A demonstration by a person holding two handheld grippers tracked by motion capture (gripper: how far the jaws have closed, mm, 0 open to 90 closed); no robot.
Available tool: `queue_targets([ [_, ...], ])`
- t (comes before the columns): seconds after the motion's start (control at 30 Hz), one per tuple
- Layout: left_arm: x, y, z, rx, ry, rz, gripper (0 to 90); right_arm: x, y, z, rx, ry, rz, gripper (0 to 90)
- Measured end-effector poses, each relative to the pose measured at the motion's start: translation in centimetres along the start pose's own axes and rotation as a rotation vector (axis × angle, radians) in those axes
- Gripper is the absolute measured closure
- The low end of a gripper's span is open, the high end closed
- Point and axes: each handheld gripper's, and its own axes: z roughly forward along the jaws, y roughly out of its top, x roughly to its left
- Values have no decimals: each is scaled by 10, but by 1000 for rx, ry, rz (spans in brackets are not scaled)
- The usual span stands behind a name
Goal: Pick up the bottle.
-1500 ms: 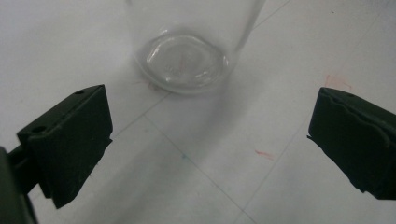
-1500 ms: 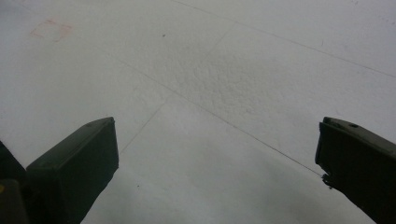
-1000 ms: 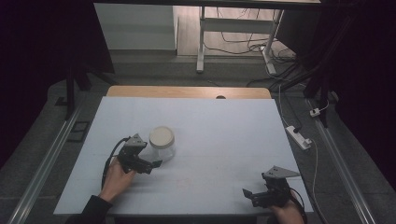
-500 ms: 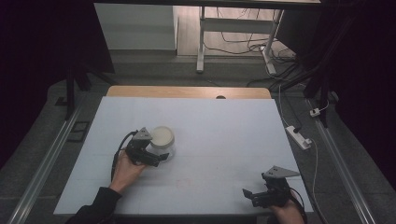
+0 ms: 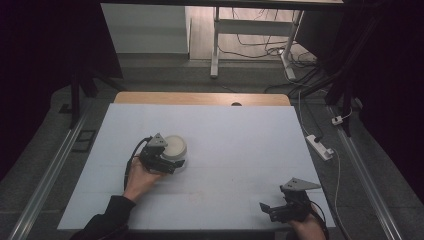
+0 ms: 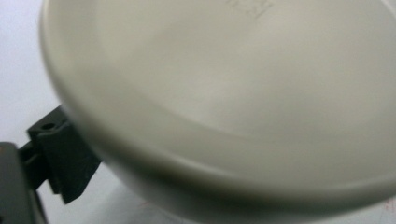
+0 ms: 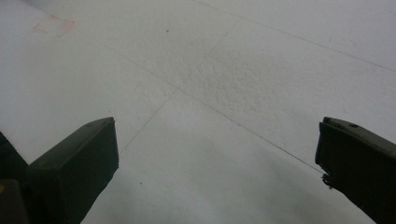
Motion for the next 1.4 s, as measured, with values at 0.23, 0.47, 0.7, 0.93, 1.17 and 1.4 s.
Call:
queue_targets([
  [0.23,-2,1,1,15,21,20,66,0,0,0,1,0,-2,0],
  [0.47,-3,3,0,30,29,14,68,0,0,0,0,2,-8,0],
  [0.7,-5,4,0,35,39,10,69,1,0,0,-2,0,-8,0],
  [0.93,-10,7,-1,46,36,38,69,1,0,0,-1,2,-8,0],
  [1.17,-18,12,-4,44,12,60,70,1,0,0,-2,3,-9,0],
  [1.4,-26,19,-9,26,-9,74,70,1,0,0,-2,6,-11,0],
])
